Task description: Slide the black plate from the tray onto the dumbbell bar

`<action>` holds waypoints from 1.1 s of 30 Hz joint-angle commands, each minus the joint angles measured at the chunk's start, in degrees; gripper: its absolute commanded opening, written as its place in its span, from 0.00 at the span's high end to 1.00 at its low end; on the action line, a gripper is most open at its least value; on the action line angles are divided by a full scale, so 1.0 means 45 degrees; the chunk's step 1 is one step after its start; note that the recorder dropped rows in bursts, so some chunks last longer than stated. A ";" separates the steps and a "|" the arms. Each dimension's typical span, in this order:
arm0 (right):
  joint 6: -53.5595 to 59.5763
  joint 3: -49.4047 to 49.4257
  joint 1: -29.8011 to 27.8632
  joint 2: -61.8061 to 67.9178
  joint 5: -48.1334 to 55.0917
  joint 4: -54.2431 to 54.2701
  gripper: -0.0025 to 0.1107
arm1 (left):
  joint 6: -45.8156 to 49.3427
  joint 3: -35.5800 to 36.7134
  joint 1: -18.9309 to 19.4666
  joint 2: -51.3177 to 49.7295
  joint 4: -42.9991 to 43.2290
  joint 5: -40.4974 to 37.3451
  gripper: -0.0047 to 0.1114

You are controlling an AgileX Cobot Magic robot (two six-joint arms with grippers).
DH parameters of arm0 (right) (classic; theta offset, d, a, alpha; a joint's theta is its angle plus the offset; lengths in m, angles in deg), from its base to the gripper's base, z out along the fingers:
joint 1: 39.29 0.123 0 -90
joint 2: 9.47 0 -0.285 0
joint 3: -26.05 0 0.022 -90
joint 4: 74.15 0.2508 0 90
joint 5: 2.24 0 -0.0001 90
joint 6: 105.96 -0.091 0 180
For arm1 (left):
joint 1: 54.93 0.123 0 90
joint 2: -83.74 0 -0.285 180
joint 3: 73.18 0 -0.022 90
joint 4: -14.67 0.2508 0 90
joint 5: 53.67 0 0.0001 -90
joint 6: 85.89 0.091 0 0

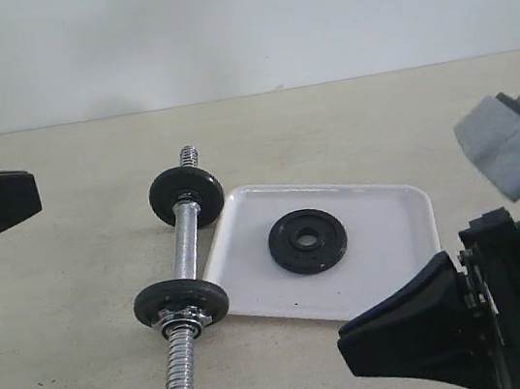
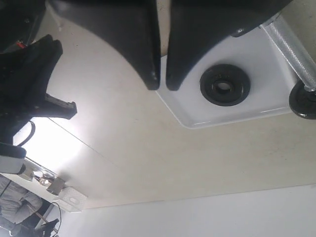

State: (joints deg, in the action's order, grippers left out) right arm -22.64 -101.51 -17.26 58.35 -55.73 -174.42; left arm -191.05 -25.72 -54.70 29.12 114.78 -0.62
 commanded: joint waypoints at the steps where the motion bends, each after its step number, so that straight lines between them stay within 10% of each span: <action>1: 0.1444 0.0260 -0.0005 0.0003 0.1817 0.0072 0.98 | -0.0035 -0.0040 -0.0053 0.0007 -0.0036 -0.0356 0.92; 9: 0.2965 0.0260 -0.0005 0.0003 0.3495 0.3211 0.98 | -0.0035 -0.0040 -0.0053 0.0007 -0.0036 -0.0811 0.92; 16: 0.4577 0.0260 -0.0005 0.0003 0.2623 1.1536 0.98 | -0.0035 -0.0040 -0.0053 0.0007 -0.0036 -0.0811 0.92; 25: 1.8168 0.0016 -0.0005 0.0003 -0.1389 1.9862 0.98 | -0.0035 -0.0040 -0.0053 0.0007 -0.0036 -0.0786 0.92; 33: 2.3725 -0.1812 -0.0005 0.0029 0.9206 2.2373 0.98 | -0.0035 -0.0040 -0.0053 0.0007 -0.0036 -0.0868 0.92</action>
State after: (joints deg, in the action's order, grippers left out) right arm 79.93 -107.63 -17.26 58.35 -32.58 -76.15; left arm -191.05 -25.72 -54.70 29.12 114.78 -3.58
